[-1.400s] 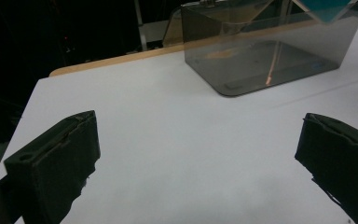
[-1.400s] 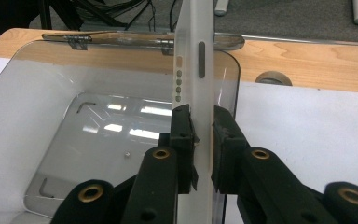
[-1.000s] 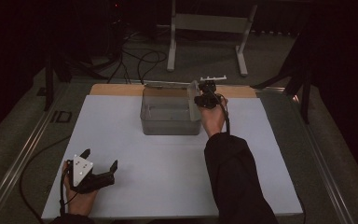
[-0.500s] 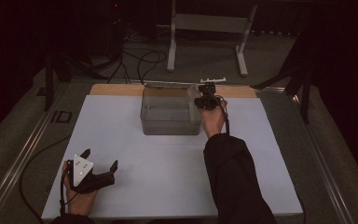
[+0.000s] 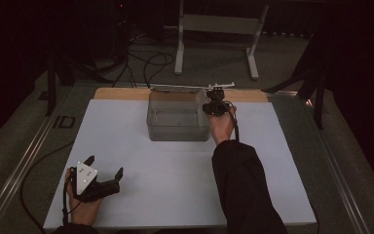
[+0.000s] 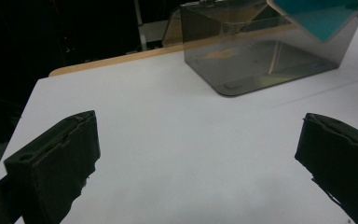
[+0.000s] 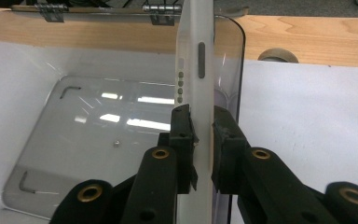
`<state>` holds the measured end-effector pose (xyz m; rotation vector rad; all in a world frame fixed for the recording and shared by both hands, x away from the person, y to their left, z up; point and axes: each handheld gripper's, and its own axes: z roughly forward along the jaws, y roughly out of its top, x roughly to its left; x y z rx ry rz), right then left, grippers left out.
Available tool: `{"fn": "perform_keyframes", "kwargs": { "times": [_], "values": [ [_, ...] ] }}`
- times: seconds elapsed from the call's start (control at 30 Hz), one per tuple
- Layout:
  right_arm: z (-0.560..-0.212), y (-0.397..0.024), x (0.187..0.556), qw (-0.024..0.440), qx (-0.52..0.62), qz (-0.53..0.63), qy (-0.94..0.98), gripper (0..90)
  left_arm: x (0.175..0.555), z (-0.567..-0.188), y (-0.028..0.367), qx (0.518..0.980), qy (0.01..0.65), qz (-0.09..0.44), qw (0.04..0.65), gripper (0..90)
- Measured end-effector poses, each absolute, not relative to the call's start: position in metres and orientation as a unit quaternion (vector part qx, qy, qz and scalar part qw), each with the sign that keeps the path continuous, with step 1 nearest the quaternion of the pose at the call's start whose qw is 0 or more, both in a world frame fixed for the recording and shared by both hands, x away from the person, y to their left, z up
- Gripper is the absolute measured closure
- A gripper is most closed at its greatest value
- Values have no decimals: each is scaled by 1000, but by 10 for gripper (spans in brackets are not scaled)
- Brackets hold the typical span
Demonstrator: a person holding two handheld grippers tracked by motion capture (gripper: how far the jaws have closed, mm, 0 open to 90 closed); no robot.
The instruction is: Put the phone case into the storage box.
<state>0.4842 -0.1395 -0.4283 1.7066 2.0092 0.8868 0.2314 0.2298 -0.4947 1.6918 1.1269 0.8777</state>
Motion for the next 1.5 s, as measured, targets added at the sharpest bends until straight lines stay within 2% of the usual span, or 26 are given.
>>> {"fn": "perform_keyframes", "kwargs": {
  "times": [1.5],
  "values": [
    [-438,-136,486,178,613,292,712,802,231,-495,229,683,455,355,448,4]
  ]
}}
